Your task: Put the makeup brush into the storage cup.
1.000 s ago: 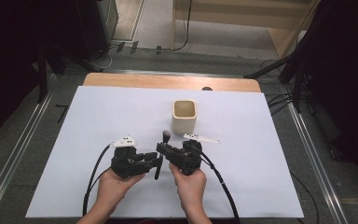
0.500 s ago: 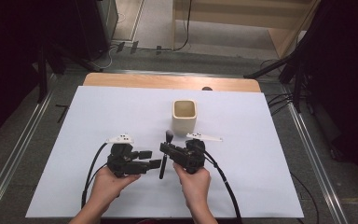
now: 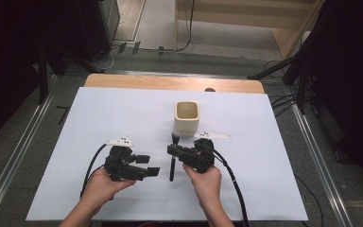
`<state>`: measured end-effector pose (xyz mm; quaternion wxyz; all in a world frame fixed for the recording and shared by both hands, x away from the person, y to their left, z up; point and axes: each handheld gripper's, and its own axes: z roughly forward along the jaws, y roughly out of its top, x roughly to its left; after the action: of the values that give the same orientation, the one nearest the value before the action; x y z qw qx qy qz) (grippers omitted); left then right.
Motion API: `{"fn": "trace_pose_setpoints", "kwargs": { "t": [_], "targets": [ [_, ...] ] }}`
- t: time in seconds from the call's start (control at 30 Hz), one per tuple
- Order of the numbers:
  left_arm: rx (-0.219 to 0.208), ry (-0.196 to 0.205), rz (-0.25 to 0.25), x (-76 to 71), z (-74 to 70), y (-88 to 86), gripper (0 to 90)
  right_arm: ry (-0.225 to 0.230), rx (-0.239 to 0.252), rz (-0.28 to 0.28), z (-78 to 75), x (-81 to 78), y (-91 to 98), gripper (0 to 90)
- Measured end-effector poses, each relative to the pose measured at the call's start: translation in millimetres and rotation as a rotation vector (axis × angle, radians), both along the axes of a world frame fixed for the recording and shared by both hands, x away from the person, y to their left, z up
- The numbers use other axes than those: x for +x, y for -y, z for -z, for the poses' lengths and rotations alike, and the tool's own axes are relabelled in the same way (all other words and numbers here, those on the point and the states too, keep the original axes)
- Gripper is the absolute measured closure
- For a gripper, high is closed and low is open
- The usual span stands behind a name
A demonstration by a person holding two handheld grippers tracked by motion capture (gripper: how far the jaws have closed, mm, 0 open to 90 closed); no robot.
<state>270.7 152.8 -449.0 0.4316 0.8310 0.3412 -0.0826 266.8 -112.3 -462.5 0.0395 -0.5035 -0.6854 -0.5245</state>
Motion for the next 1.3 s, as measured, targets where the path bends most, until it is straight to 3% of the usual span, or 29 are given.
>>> {"fn": "trace_pose_setpoints", "kwargs": {
  "t": [0.23, 0.3, 0.47, 0.87, 1.0, 1.13, 1.3],
  "targets": [
    [0.012, 0.004, 0.025, -0.5, -0.2, -6.8, 29.2, 0.015, -0.003, -0.047, -0.6, 2.2, 7.0, 77.9],
    [0.011, 0.003, 0.03, -0.1, -0.2, -8.8, 29.4, 0.005, 0.023, -0.065, -0.9, 4.1, 10.1, 77.9],
    [0.024, 0.02, 0.051, 0.3, 0.4, -13.8, 29.5, 0.025, -0.016, -0.086, -5.6, 6.4, 15.5, 77.9],
    [0.071, 0.114, 0.062, -3.3, 2.2, -23.5, 30.0, 0.084, -0.095, -0.099, -17.4, 9.7, 25.6, 77.9],
    [0.081, 0.128, 0.062, -3.9, 2.7, -26.3, 29.9, 0.095, -0.11, -0.1, -19.1, 10.3, 27.3, 77.9],
    [0.117, 0.187, 0.069, -6.0, 4.1, -29.0, 30.0, 0.109, -0.133, -0.107, -21.0, 11.0, 28.6, 77.9],
    [0.139, 0.228, 0.075, -8.4, 4.5, -34.0, 30.0, 0.116, -0.13, -0.1, -23.0, 11.2, 31.0, 77.8]
  ]
}}
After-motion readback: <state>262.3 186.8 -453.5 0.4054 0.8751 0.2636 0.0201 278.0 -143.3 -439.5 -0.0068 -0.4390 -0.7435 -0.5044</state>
